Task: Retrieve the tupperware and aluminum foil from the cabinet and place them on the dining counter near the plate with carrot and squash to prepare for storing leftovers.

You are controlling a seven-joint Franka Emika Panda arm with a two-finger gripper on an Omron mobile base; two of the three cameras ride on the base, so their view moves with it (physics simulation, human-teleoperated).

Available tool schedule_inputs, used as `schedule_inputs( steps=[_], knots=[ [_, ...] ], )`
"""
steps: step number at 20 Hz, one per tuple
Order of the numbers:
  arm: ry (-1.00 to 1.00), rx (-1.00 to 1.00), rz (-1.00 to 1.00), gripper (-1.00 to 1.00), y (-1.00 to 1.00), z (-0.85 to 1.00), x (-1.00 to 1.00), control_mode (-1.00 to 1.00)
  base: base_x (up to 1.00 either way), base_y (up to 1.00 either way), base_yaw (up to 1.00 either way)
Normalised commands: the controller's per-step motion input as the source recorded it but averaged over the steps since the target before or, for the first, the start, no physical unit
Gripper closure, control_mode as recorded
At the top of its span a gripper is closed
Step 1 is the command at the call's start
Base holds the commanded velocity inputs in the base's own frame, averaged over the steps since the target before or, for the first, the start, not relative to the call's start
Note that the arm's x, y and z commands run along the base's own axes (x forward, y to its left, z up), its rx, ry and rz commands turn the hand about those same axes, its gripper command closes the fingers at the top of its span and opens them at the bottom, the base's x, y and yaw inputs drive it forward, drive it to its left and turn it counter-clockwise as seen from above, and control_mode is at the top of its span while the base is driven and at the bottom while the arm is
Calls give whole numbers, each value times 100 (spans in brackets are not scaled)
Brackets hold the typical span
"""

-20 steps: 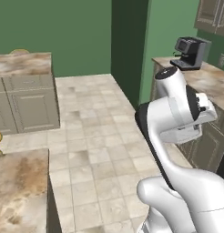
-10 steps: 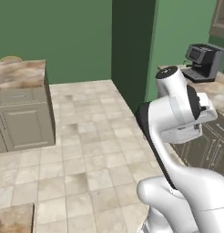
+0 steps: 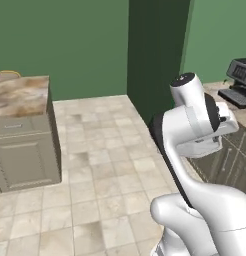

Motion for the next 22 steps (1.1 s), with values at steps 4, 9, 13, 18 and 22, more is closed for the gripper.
schedule_inputs(
  steps=[4,9,13,18,22],
  knots=[
    [0,0,0,100,0,0,0,100,100,0,0],
    [0,0,0,100,0,0,0,100,100,0,0],
    [0,0,0,100,0,0,0,100,100,0,0],
    [0,0,0,100,0,0,0,100,100,0,0],
    [0,0,0,100,0,0,0,100,100,0,1]
  ],
)
